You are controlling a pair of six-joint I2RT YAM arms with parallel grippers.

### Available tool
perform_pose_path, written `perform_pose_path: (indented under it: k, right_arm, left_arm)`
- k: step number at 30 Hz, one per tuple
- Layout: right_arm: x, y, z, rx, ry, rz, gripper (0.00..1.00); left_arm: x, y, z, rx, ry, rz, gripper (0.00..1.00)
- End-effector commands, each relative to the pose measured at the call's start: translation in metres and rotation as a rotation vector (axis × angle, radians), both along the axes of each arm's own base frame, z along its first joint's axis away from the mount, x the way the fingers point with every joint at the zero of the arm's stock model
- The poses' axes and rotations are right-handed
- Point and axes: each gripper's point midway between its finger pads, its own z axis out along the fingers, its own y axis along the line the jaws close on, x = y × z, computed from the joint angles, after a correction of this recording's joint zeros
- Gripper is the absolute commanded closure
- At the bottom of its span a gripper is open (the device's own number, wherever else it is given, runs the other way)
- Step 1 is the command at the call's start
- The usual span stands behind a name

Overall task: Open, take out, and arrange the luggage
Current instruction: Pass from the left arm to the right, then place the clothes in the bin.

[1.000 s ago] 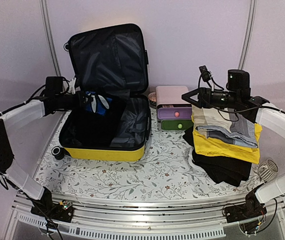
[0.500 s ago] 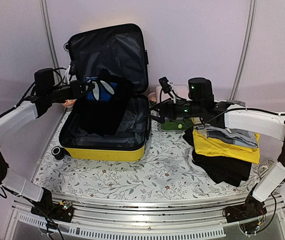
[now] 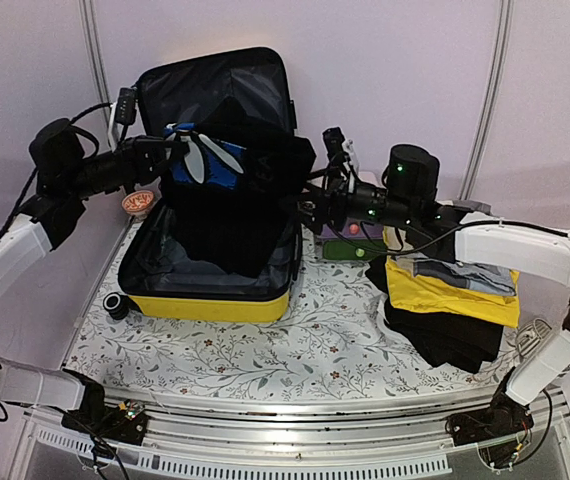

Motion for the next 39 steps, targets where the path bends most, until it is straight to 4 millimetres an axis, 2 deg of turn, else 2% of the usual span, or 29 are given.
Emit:
perform_pose_path:
  k: [1, 2, 3, 5, 9, 10, 11, 14, 15, 19, 22, 27, 29, 31, 34, 36, 39]
  right_arm:
    - [-0.029, -0.012, 0.054, 0.092, -0.178, 0.006, 0.13]
    - [-0.036, -0.015, 0.065, 0.111, -0.204, 0.018, 0.22]
    - [-0.043, -0.017, 0.060, 0.112, -0.208, 0.037, 0.30]
    - [-0.054, -0.024, 0.067, 0.134, -0.226, 0.059, 0.42]
    - [-0.072, -0.043, 0.083, 0.169, -0.251, 0.043, 0.51]
    - [-0.073, -0.049, 0.084, 0.173, -0.253, 0.028, 0.56]
    - [-0.075, -0.055, 0.086, 0.177, -0.248, 0.010, 0.63]
    - [-0.078, -0.069, 0.085, 0.157, -0.209, -0.034, 0.95]
    - [-0.078, -0.074, 0.083, 0.144, -0.190, -0.051, 0.97]
    - [-0.085, -0.101, 0.075, 0.138, -0.113, -0.130, 0.98]
    - [-0.090, -0.123, 0.057, 0.117, -0.058, -0.193, 0.98]
    - [-0.099, -0.155, 0.043, 0.103, -0.019, -0.282, 0.98]
    - [-0.102, -0.165, 0.041, 0.101, -0.006, -0.306, 0.98]
    - [-0.102, -0.170, 0.034, 0.085, 0.018, -0.326, 0.99]
    - [-0.103, -0.180, 0.026, 0.077, 0.062, -0.364, 0.99]
    - [-0.104, -0.188, 0.022, 0.087, 0.091, -0.387, 0.99]
    - [-0.105, -0.205, 0.016, 0.117, 0.123, -0.450, 0.99]
  left_arm:
    - [-0.030, -0.013, 0.036, -0.044, -0.124, -0.082, 1.00]
    - [-0.032, -0.015, 0.039, -0.050, -0.129, -0.087, 1.00]
    - [-0.033, -0.018, 0.041, -0.057, -0.132, -0.094, 1.00]
    - [-0.036, -0.025, 0.045, -0.067, -0.140, -0.110, 1.00]
    - [-0.034, -0.039, 0.048, -0.075, -0.144, -0.123, 1.00]
    - [-0.032, -0.043, 0.048, -0.078, -0.143, -0.121, 1.00]
    - [-0.029, -0.047, 0.048, -0.079, -0.143, -0.124, 1.00]
    - [-0.024, -0.069, 0.046, -0.091, -0.144, -0.164, 1.00]
    - [-0.021, -0.079, 0.045, -0.094, -0.146, -0.181, 1.00]
    - [-0.006, -0.127, 0.031, -0.088, -0.122, -0.255, 1.00]
    - [0.006, -0.155, 0.028, -0.106, -0.131, -0.268, 1.00]
    - [0.020, -0.205, 0.036, -0.150, -0.162, -0.329, 1.00]
    - [0.017, -0.225, 0.051, -0.180, -0.205, -0.376, 1.00]
    - [0.022, -0.250, 0.044, -0.190, -0.213, -0.405, 1.00]
    - [0.020, -0.280, 0.045, -0.224, -0.231, -0.454, 1.00]
    - [0.017, -0.297, 0.045, -0.256, -0.239, -0.487, 1.00]
    - [0.019, -0.319, 0.032, -0.311, -0.245, -0.507, 1.00]
